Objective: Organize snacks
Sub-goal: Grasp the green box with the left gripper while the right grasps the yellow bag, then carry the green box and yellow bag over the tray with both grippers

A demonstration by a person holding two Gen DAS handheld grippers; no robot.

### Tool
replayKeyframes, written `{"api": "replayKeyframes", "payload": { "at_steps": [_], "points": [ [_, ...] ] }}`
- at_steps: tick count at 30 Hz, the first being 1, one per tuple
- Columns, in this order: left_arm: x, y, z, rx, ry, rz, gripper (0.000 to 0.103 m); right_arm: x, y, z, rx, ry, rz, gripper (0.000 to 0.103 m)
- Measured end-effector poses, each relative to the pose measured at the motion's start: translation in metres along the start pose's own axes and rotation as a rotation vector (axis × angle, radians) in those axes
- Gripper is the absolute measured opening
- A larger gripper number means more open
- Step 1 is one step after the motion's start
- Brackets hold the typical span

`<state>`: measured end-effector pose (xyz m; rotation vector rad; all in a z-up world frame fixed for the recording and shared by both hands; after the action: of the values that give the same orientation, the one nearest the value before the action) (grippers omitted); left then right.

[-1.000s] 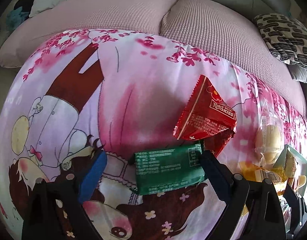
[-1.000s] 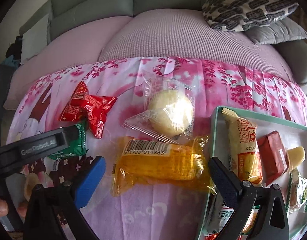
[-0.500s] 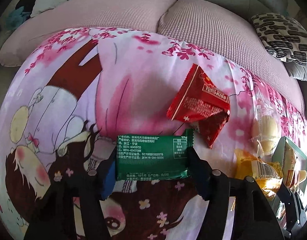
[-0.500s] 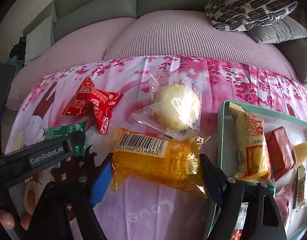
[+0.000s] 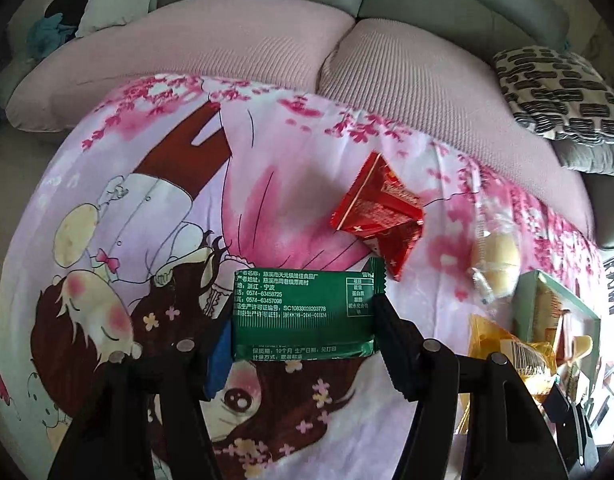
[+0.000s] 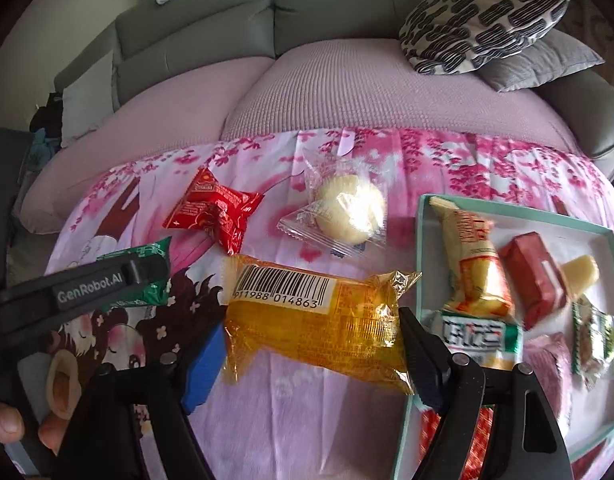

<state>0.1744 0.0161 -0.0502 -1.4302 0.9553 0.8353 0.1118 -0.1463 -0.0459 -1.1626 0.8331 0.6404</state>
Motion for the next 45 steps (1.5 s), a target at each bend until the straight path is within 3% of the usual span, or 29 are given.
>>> {"api": "replayKeyframes", "payload": {
  "at_steps": [16,35,45],
  "points": [
    [-0.042,0.013,-0.042,0.114,0.027,-0.066,0.065,-0.041,0.0,-0.049,0.124,0.011,-0.059,0.082],
    [-0.043,0.034,-0.152,0.346,0.1,-0.061,0.065,-0.08,-0.024,-0.186,0.423,0.087,-0.165,0.082],
    [-0.05,0.034,-0.231,0.483,0.166,-0.093,0.065,-0.085,-0.026,-0.251,0.524,0.189,-0.216,0.082]
  ]
}}
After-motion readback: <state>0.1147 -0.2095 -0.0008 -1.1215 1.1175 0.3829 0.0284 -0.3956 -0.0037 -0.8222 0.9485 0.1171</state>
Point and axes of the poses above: each gripper's, at about its wrist camera, not at the fingertips, and x roughly the way its jaws point, z to its left, y to its underside, the point moved 4 cm from there along x, roughly the way its jaws point, and after that the axes turned 10 degrees about x, right-handed, at the moved point
